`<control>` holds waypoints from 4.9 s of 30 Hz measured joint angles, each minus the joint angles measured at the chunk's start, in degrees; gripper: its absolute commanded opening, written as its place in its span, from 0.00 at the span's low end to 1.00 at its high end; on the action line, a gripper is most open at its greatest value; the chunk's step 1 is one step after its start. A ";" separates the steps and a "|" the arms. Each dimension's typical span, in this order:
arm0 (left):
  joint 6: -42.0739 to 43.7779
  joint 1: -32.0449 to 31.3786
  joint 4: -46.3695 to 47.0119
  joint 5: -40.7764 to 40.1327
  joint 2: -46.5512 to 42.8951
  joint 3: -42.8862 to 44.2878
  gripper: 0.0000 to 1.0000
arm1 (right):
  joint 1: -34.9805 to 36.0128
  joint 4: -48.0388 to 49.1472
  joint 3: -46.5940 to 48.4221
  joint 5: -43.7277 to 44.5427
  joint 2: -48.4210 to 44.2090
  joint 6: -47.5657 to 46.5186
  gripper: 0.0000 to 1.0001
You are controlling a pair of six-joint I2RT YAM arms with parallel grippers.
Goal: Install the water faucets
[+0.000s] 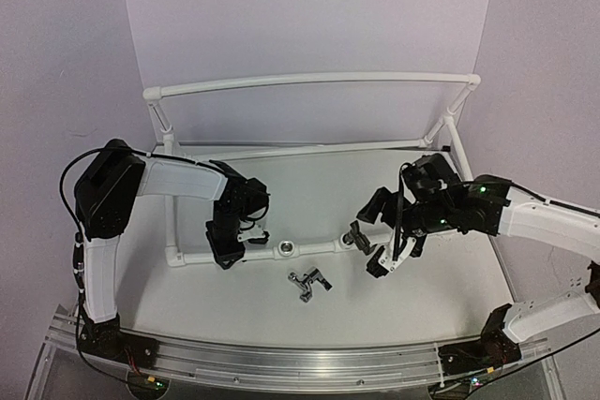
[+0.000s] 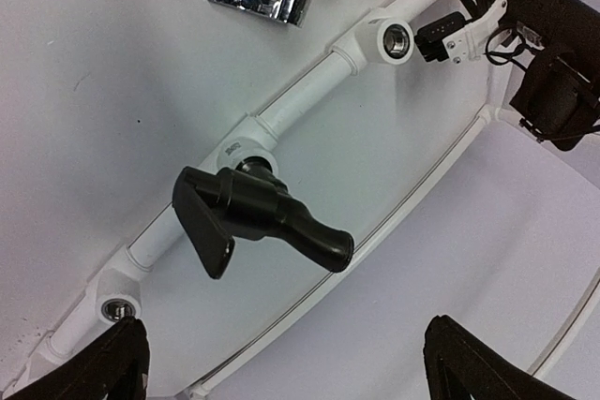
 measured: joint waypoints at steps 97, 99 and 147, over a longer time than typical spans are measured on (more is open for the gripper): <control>1.05 1.05 0.46 0.02 0.02 0.00 0.16 | 12.44 7.32 11.60 16.64 28.26 14.48 0.90; 1.08 1.05 0.46 0.02 0.00 0.00 0.16 | 12.46 7.33 11.18 16.48 27.98 13.06 0.94; 0.83 0.70 0.57 0.15 0.00 0.00 0.16 | 10.12 -10.05 24.71 16.72 32.70 26.17 0.58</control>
